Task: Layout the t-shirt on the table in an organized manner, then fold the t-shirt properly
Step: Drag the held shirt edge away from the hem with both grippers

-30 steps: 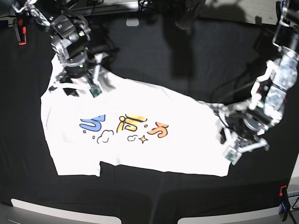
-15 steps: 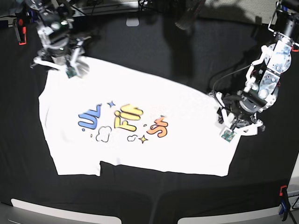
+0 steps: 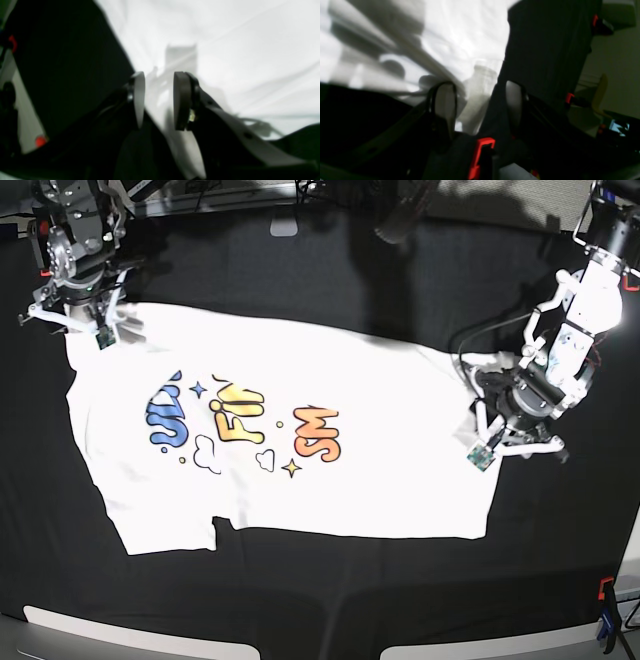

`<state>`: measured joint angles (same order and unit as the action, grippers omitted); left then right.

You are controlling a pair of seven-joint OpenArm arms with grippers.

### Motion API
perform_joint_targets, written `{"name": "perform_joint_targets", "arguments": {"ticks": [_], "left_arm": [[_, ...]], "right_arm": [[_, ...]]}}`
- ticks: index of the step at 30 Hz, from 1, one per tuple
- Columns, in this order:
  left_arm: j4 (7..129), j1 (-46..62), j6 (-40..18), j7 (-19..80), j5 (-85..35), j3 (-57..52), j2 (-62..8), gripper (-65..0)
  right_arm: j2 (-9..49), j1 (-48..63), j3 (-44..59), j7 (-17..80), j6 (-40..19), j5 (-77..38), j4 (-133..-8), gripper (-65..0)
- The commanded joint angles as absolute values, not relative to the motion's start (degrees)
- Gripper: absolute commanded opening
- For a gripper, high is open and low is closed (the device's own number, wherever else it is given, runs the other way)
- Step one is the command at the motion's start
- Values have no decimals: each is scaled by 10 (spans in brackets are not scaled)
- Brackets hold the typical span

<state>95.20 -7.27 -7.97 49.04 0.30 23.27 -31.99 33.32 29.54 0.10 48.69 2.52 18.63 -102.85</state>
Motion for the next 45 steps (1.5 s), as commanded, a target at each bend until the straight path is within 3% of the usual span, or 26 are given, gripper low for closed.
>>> {"name": "perform_joint_targets", "arguments": {"ticks": [1,4,10,18,24,29,39,42,45], "left_arm": [[962,-84,-78,487,11,228,-326,-474],[962,-84,-84,495,20,228,-328,-474],[1004,-57,-167,480,21,228,-351,-481],[1201,105,-172,443,19,228,-416,-489],[1177,197,-173,361,66,245,-409,-483],[1126,196,-112,369,228,291,-359,-428],[1009,173,41,407,399,358,-303,-427],[976,163,52,407,403,358,-303,-427],[952,159,52,403,403,358,-303,-428]], "right_arm": [[343,295,17,492,34,209,-1034,-345],[343,295,53,493,39,208,-1035,-345],[343,296,59,490,30,198,-1086,-345],[341,296,55,491,-32,140,-1229,-345],[341,297,55,496,-50,113,-1241,-345],[341,297,55,496,-58,113,-1241,-345],[341,297,55,509,-58,113,-1241,-345],[341,297,55,511,-60,101,-1241,-345],[341,297,55,523,-112,52,-1241,-345]]}}
